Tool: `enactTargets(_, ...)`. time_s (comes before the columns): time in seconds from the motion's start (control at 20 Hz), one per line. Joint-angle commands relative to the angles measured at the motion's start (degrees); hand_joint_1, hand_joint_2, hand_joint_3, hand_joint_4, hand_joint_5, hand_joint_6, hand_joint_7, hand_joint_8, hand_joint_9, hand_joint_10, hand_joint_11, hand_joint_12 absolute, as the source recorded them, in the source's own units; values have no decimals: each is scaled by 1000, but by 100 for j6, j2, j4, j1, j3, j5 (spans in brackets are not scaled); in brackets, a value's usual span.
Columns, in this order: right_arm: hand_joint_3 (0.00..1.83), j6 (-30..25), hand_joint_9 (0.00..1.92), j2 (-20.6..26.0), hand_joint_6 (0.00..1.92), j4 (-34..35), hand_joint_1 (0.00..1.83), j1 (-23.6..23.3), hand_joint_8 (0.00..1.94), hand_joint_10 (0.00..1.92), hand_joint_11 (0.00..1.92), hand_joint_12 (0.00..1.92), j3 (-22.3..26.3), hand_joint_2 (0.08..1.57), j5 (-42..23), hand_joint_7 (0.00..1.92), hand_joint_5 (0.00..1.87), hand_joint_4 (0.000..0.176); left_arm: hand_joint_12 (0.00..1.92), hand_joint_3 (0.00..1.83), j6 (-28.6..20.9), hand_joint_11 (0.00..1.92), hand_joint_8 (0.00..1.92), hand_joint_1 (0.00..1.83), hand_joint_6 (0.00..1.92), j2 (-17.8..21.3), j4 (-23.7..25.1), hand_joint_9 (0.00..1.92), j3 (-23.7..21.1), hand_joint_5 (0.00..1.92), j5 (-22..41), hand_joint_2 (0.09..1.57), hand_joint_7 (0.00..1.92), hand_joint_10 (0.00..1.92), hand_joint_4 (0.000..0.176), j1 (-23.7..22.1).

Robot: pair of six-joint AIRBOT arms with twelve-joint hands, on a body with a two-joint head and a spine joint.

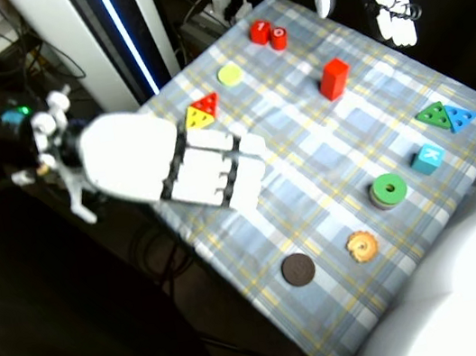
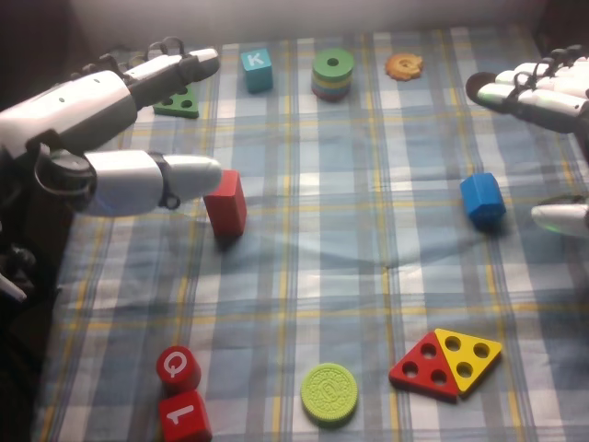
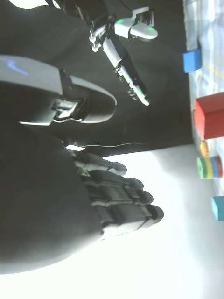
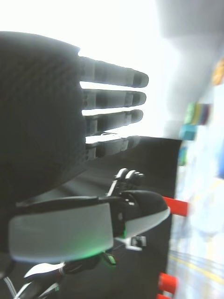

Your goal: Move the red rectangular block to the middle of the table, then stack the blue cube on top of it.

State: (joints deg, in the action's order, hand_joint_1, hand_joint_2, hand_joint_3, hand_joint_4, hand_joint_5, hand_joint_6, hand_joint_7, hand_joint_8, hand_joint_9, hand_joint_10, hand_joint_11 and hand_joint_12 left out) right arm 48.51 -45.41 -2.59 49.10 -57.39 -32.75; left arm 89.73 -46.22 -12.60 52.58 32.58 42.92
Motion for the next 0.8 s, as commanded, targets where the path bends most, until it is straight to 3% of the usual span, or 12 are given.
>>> enactTargets(0.0,16,21,0,-43,0,69,478,-85,0,0,0,193,-12,1175,-645,0,0,0,0,4,67,0,0,636,8,-10,-27,0,-11,18,652,1199,1,0,0,-43)
enactTargets(0.05,5,44,0,-58,0,101,443,-85,0,0,0,94,-12,1185,-645,0,0,0,0,0,70,0,0,631,1,-6,-44,0,-11,3,633,1152,0,0,42,-29)
enactTargets(0.1,1,48,0,-69,0,115,428,-84,0,0,0,18,-11,1182,-646,0,0,0,0,0,70,0,0,645,0,-6,-50,0,-4,0,601,1124,0,0,47,-20)
enactTargets(0.25,4,48,0,-73,0,142,414,-84,0,0,0,0,-7,1193,-667,0,0,0,0,0,70,0,0,662,0,-10,-94,0,34,0,488,1021,0,0,31,6)
enactTargets(0.3,1,48,0,-72,0,163,406,-84,0,0,0,0,-5,1186,-694,0,0,25,0,0,70,0,0,682,0,-15,-120,0,67,0,422,998,0,0,43,8)
enactTargets(0.35,0,48,0,-72,0,168,416,-84,0,0,17,8,-5,1174,-700,0,0,47,0,0,70,0,0,730,0,-18,-123,0,73,0,412,974,0,0,22,7)
enactTargets(0.4,0,48,0,-72,0,191,414,-84,0,0,32,19,-4,1173,-726,0,0,39,0,0,70,0,7,753,5,-52,-140,0,113,14,344,964,18,0,13,6)
enactTargets(0.45,0,48,0,-72,0,221,392,-84,0,0,28,21,-4,1181,-760,0,0,59,0,0,71,0,14,800,10,-130,-178,0,193,30,245,965,42,0,5,6)
enactTargets(0.5,0,48,0,-72,0,229,411,-84,0,0,23,26,-4,1181,-767,0,0,64,0,0,72,0,10,836,5,-160,-194,0,221,41,212,962,82,0,24,6)
enactTargets(0.6,1,47,0,-72,0,240,401,-84,0,0,7,34,-4,1183,-794,0,0,54,0,0,148,0,12,909,9,-260,-288,38,309,104,89,947,168,11,32,5)
enactTargets(0.7,0,46,0,-72,0,251,359,-84,0,0,0,0,-4,1177,-819,0,0,64,4,2,305,8,16,909,12,-377,-434,73,391,128,-11,956,202,23,50,3)
enactTargets(0.75,2,43,0,-72,0,262,378,-82,0,0,0,0,-2,1185,-823,0,0,52,10,9,305,20,12,906,14,-444,-456,73,435,137,-50,973,200,22,53,3)
